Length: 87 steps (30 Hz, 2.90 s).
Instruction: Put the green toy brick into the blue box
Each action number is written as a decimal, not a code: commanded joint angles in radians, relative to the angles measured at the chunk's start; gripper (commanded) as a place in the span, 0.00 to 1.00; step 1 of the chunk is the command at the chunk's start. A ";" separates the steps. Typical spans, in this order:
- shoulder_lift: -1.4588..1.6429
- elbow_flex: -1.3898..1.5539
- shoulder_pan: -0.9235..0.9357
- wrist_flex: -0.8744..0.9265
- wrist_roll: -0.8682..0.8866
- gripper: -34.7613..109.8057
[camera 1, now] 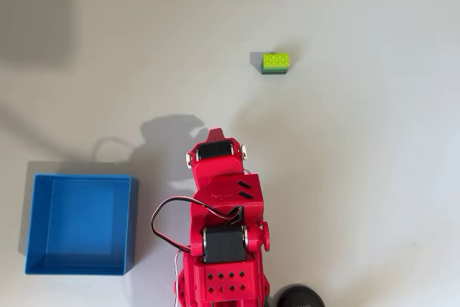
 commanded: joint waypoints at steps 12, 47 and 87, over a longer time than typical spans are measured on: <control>0.011 0.012 0.005 0.005 0.094 0.24; 0.005 0.000 -0.003 -0.049 0.089 0.24; -1.132 -1.146 0.356 0.181 -0.172 0.36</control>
